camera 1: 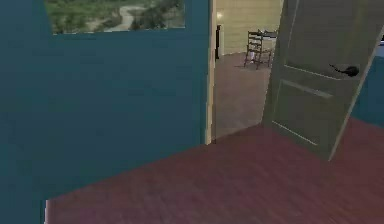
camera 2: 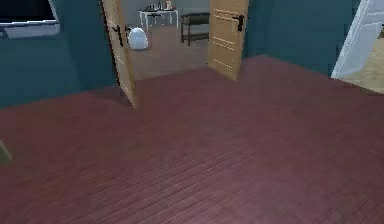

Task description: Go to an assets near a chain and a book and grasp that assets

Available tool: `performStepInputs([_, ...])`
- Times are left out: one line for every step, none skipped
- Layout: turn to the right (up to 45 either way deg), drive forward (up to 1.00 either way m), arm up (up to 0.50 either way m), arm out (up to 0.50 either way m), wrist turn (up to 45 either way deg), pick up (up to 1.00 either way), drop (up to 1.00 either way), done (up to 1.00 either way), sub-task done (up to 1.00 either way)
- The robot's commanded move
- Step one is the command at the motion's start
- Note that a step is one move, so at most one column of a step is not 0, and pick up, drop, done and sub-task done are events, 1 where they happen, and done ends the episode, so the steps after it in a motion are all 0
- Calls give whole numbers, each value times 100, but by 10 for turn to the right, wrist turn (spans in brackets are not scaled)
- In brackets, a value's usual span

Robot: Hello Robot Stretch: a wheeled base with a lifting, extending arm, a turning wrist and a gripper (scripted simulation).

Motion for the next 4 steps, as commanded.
performStepInputs([450, 0, 0, 0, 0, 0, 0, 0, 0])
performStepInputs([450, 0, 0, 0, 0, 0, 0, 0, 0])
performStepInputs([420, 0, 0, 0, 0, 0, 0, 0, 0])
performStepInputs([0, 100, 0, 0, 0, 0, 0, 0, 0])
